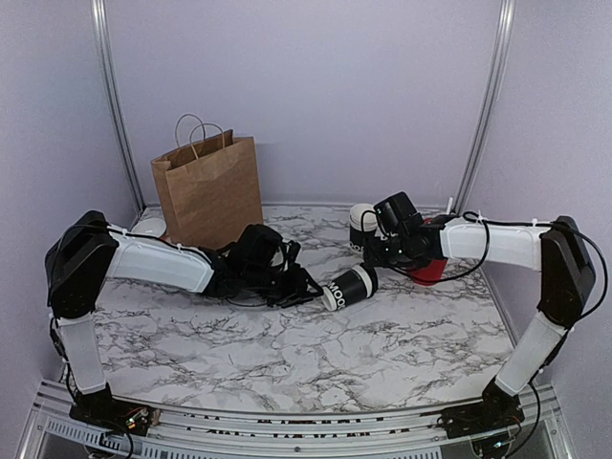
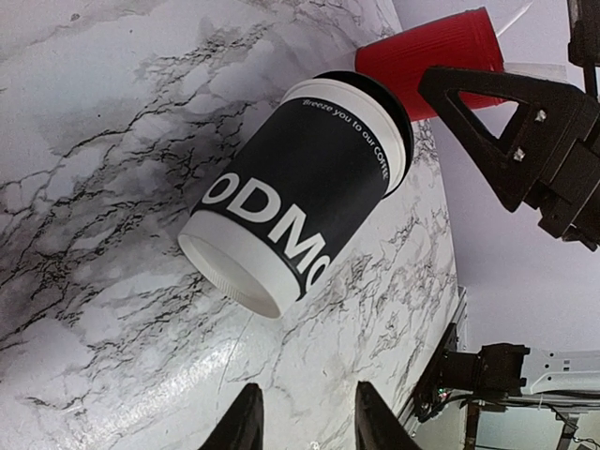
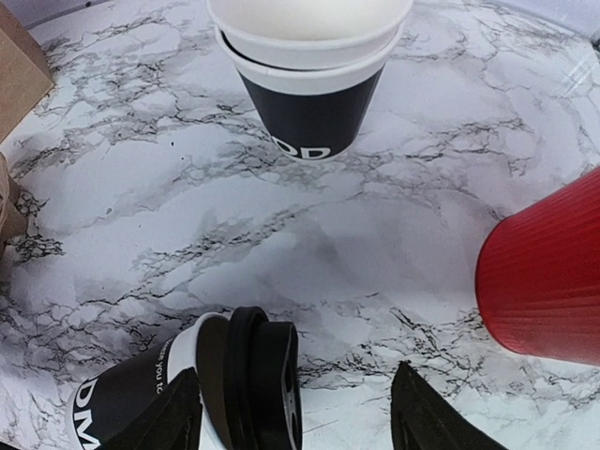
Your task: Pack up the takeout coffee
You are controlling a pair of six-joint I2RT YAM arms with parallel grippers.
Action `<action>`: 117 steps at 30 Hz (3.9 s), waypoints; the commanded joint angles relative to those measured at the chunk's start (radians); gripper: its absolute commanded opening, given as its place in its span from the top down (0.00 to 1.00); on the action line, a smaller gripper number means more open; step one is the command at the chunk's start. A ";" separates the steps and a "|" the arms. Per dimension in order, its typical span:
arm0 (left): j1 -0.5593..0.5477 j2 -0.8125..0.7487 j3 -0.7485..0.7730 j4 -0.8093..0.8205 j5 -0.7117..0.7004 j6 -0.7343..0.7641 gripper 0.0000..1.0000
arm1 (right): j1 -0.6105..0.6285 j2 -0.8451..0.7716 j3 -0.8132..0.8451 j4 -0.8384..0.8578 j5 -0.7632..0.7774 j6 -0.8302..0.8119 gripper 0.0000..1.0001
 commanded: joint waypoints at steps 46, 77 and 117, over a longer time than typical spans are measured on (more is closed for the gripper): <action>-0.007 0.039 0.026 -0.012 0.011 0.015 0.67 | 0.205 0.058 0.153 -0.211 0.358 0.007 0.95; 0.049 0.041 -0.048 0.249 0.094 -0.211 0.68 | 0.404 0.349 0.513 -0.724 1.099 0.138 0.89; 0.055 0.224 0.020 0.520 0.118 -0.439 0.69 | 0.418 0.306 0.415 -0.453 0.864 0.042 0.86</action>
